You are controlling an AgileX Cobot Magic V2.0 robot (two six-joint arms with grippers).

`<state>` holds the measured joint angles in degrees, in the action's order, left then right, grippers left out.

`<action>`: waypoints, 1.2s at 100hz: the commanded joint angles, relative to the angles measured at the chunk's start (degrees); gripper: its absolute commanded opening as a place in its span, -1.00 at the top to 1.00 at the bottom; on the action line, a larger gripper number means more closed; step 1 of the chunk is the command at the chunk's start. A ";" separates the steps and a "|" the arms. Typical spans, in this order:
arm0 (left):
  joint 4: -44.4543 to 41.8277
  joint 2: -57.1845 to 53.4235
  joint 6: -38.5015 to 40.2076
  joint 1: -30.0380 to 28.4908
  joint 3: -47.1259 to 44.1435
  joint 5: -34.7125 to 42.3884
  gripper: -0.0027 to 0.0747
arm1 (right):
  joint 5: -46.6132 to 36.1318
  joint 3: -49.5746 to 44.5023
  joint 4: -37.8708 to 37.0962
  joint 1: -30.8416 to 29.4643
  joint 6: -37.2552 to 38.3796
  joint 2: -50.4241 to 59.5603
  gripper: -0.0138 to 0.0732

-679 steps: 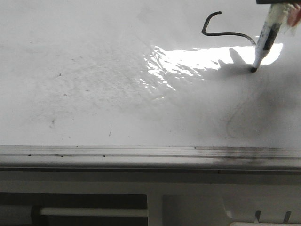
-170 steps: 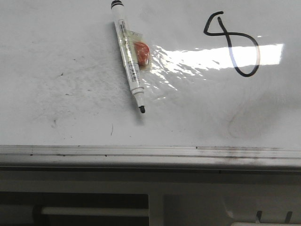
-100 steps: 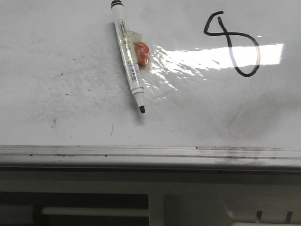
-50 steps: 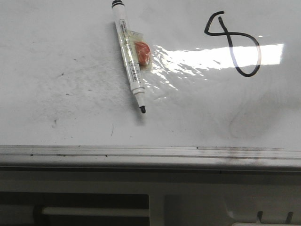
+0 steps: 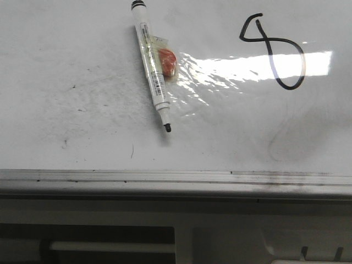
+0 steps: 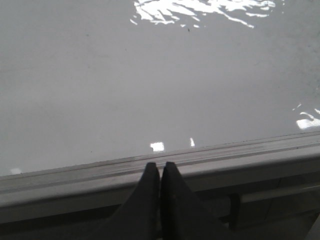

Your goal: Write number 8 on whiteboard

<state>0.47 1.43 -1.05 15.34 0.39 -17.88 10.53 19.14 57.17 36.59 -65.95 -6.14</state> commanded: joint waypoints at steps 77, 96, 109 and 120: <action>-0.09 0.56 0.74 -0.13 -2.24 3.59 0.98 | -28.45 -3.12 1.00 -0.20 -0.13 -0.53 0.80; -0.09 0.56 0.74 -0.13 -2.24 3.59 0.98 | -32.63 -8.24 -15.45 -1.04 0.01 -0.63 0.81; -0.09 0.56 0.74 -0.13 -2.24 3.59 0.98 | -38.21 -12.33 -34.28 -5.43 16.05 -0.63 0.81; -0.09 0.56 0.74 -0.13 -2.24 3.59 0.98 | -40.67 -16.09 -44.78 -15.81 27.53 -0.63 0.81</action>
<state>0.34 1.43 -1.02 15.34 0.39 -18.16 -24.68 3.75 21.56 27.43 -47.34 -6.14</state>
